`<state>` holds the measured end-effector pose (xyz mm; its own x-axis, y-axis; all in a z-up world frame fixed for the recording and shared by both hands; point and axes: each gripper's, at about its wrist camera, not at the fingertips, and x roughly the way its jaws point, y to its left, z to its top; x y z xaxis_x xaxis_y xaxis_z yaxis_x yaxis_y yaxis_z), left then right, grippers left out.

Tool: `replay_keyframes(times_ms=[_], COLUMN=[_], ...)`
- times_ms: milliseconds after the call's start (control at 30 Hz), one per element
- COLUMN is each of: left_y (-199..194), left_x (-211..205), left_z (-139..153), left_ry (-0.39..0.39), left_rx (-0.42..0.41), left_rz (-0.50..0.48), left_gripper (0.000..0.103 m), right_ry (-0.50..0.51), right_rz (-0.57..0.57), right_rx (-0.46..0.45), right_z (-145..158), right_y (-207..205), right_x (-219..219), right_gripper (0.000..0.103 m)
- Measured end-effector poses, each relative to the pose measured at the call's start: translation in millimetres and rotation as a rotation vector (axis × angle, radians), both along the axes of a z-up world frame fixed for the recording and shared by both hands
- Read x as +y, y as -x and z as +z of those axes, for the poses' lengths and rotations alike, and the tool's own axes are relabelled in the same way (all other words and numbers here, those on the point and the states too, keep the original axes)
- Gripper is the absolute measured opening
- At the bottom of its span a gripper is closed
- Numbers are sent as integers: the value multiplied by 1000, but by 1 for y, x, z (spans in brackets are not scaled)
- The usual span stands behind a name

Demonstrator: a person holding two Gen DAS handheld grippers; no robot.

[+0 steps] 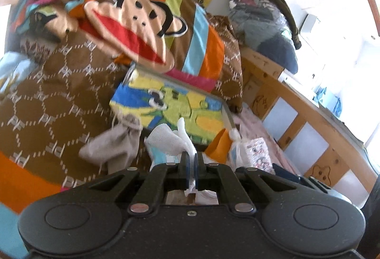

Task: Organize soft objects
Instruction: 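Carry the card and tissue over the frog tray and open both tools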

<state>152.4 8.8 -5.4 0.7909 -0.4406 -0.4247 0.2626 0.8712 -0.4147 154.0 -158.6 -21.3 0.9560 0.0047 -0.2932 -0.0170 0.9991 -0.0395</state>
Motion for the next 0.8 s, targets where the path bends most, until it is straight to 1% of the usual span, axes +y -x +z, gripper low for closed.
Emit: replay_keyframes(times_ms=[100,167,300,400,500,533,600,667,800], left_y=[-22,-39,-79,-114,-150,-162,-185,-203,-232], left_x=[-6,-11,-16,-18,-18,-18,-20,-23,-29], left_z=[10,16,21,17,9,4,-7,-17,-44], left_ry=[3,-11,-55,-83,-93,-98,-100,-104,-102], left_rx=[-41,-73,-124,-135,-130,-124,-106,-85,-30], left_rz=[3,5,16,28,42,47,52,54,50], left_gripper=[3,3,3,3,3,3,3,3,3], right_ry=[-10,-29,-92,-139,-175,-179,-153,-149,-123], right_rz=[-1,-2,-4,-15,-26,-28,-36,-45,-75], right_rx=[-27,-36,-14,14,43,56,81,120,165], right_z=[13,15,4,-11,-27,-36,-45,-59,-81], right_y=[-35,-64,-124,-167,-205,-210,-227,-244,-263], right_x=[-10,-18,-31,-38,-46,-44,-45,-44,-46], right_gripper=[57,57,57,57,57,57,57,57,57])
